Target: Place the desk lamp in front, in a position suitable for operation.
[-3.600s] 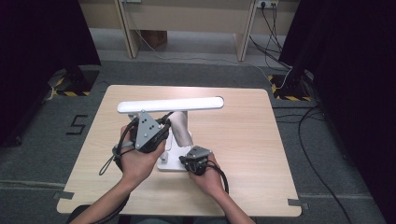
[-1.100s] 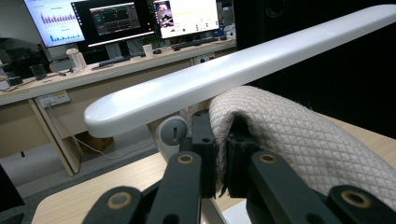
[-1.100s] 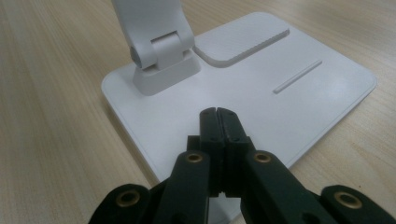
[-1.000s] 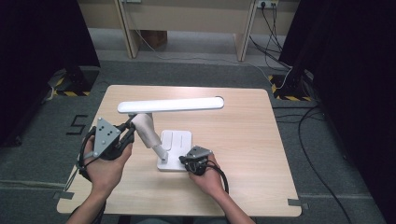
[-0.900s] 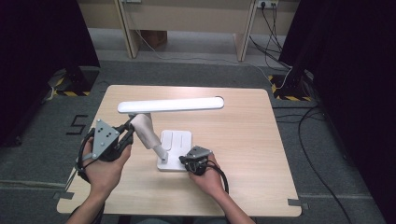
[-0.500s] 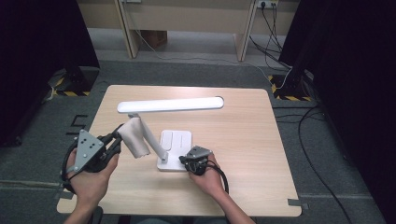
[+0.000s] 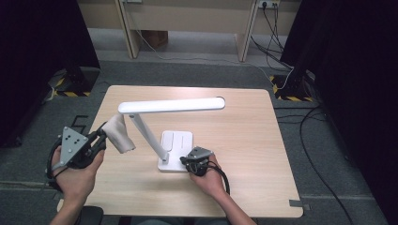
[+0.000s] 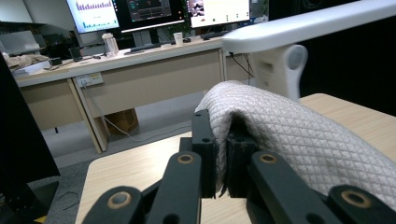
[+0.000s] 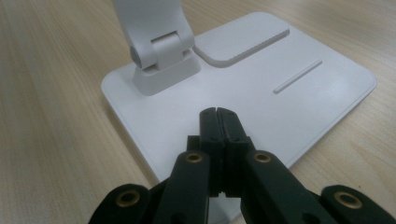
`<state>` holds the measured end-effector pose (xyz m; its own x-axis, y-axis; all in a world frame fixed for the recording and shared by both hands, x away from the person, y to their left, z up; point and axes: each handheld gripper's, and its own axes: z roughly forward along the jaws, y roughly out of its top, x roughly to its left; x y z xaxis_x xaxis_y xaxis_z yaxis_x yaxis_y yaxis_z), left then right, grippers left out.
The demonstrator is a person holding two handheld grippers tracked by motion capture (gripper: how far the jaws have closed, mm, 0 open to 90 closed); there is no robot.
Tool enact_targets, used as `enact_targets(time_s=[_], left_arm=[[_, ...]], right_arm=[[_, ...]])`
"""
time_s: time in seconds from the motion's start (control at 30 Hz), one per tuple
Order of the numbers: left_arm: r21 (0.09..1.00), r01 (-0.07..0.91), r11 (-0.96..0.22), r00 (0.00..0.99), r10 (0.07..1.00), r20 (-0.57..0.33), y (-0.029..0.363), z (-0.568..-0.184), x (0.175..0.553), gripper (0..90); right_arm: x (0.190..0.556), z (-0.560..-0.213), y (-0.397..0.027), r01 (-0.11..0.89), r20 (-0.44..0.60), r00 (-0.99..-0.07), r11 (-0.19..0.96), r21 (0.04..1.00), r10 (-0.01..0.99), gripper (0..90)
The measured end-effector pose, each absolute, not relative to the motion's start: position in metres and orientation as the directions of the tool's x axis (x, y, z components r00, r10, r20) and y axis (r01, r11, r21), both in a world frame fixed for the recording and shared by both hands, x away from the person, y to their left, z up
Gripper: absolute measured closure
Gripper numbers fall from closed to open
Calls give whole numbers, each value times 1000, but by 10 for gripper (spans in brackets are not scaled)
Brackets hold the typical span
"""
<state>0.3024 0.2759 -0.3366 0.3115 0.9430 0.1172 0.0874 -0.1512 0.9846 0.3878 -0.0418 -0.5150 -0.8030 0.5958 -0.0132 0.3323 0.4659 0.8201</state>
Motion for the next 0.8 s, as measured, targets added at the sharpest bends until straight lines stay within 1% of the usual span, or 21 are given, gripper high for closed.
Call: enact_targets(time_s=[0.13, 0.33, 0.53, 0.67, 0.8], left_arm=[[987, 80, -138, 315, 943, 106, 274, -329, 312, 848], [987, 70, -142, 318, 941, 113, 268, -319, 322, 848], [984, 84, -160, 327, 937, 124, 263, -322, 328, 848], [982, 103, -158, 337, 934, 115, 261, -327, 329, 848], [980, 96, -172, 358, 925, 127, 253, -326, 329, 848]], right_arm=[[388, -515, -42, 332, -12, -803, 464, 821, 596, 900], [388, -515, -42, 338, -7, -800, 461, 820, 599, 900], [388, -515, -42, 336, -9, -802, 464, 820, 597, 900], [388, -515, -42, 340, -5, -801, 461, 819, 599, 900], [388, -515, -42, 335, -10, -803, 464, 820, 596, 900]])
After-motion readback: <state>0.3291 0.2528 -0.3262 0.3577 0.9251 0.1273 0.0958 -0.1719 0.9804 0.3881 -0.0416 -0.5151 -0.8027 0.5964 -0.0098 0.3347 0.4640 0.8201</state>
